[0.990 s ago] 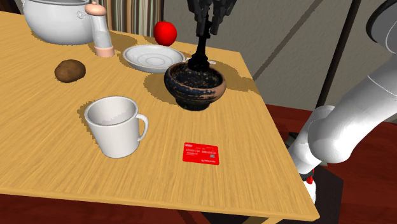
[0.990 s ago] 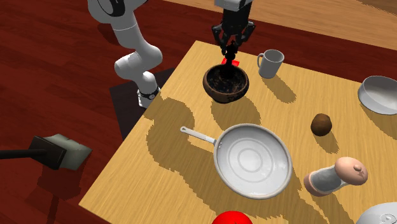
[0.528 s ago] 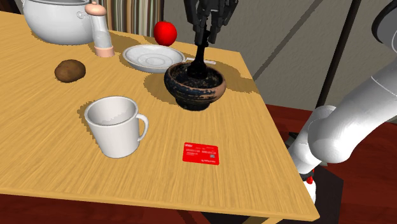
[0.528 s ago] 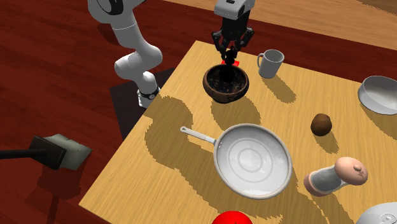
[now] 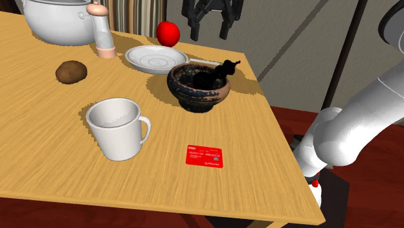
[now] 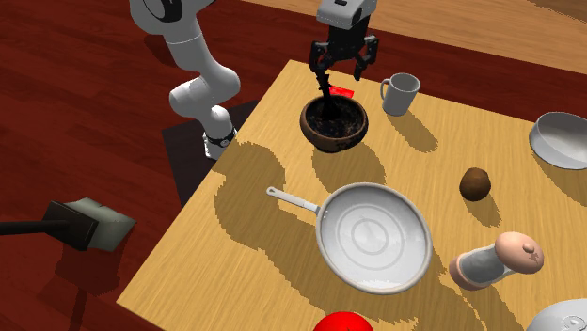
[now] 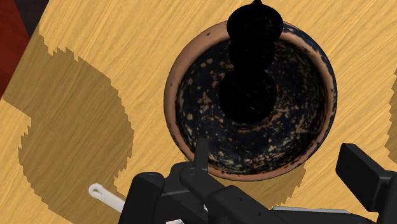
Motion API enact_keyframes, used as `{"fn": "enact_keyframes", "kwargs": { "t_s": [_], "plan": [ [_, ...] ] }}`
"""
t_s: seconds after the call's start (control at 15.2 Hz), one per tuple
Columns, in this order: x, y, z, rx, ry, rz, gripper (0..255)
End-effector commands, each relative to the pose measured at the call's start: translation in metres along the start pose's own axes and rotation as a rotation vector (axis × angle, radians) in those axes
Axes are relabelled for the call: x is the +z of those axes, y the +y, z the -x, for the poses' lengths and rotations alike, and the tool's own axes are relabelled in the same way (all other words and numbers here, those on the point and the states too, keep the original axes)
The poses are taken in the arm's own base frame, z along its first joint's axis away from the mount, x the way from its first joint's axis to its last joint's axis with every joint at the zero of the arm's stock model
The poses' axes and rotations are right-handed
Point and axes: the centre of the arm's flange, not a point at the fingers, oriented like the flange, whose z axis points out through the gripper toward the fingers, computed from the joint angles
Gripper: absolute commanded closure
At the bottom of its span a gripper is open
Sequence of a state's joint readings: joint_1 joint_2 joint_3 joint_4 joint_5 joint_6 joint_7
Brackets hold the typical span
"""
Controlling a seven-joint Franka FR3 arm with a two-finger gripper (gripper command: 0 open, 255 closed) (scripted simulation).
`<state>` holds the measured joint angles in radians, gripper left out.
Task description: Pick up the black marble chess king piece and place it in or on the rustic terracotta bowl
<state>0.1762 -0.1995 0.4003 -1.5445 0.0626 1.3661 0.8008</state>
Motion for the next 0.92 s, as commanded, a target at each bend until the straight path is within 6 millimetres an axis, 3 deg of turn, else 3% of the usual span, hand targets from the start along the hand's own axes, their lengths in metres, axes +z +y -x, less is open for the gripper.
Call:
{"fn": "enact_keyframes", "kwargs": {
  "t_s": [0.0, 0.07, 0.33, 0.86],
  "plan": [
    [0.0, 0.0, 0.0, 0.0, 0.0, 0.0, 0],
    [0.0, 0.0, 0.0, 0.0, 0.0, 0.0, 0],
    [-0.05, 0.0, 0.0, 0.0, 0.0, 0.0, 0],
    [-0.05, 0.0, 0.0, 0.0, 0.0, 0.0, 0]
  ]
}}
